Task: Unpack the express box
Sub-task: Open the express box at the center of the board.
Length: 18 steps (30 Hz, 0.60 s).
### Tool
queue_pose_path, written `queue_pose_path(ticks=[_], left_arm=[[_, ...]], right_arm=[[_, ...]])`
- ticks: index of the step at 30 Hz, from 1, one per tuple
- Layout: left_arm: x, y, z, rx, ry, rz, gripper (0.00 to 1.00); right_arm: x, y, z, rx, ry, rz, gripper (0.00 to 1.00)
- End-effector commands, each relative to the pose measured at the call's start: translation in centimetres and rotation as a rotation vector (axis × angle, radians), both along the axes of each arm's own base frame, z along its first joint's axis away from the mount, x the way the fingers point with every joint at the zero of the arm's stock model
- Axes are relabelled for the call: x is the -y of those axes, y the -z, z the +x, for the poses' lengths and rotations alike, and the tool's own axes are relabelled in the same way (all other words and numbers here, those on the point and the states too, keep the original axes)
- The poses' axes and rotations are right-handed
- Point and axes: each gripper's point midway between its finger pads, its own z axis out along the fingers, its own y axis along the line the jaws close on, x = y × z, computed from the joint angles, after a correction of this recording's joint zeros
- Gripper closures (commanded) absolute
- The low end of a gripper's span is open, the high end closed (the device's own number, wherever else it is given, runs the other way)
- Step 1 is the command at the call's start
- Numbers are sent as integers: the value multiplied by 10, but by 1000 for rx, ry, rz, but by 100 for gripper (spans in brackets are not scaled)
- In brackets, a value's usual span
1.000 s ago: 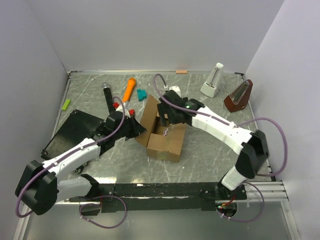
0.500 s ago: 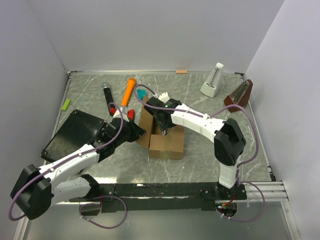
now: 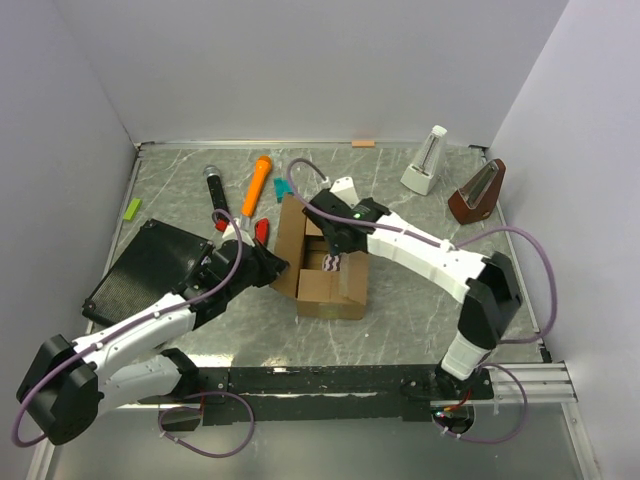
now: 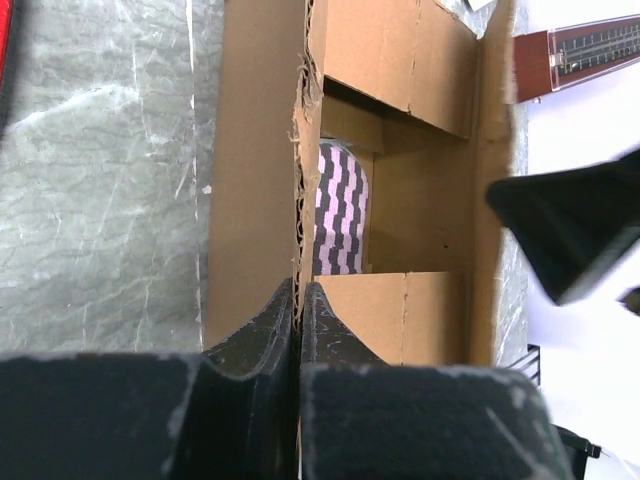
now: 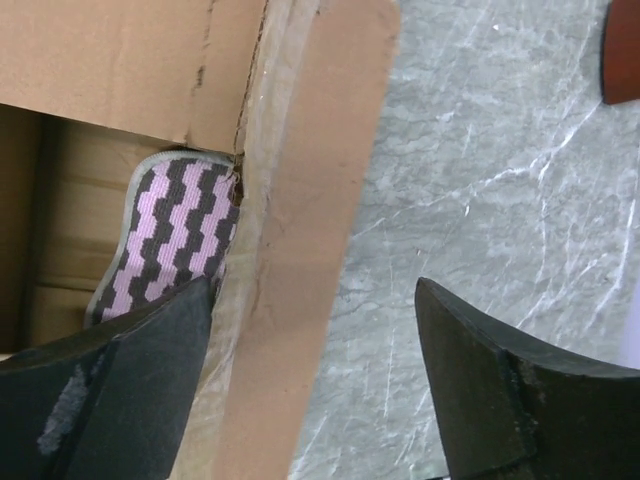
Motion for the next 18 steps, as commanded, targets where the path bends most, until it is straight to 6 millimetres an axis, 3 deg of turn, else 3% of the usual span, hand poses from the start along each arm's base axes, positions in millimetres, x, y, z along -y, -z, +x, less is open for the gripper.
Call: queue_pose_path(ticks=[1, 9, 16, 18], left_arm=[[-27, 11, 8, 3, -121, 66, 99], [-26, 8, 8, 18, -117, 54, 99], [-25, 17, 5, 9, -108, 42, 99], [-24, 21, 4, 4, -101, 40, 99]], right_arm=[[31, -7, -14, -14, 28, 13, 21], [45, 7, -23, -28, 82, 194, 71], [56, 43, -32, -117, 117, 316, 74], [54, 54, -34, -146, 118, 346, 71]])
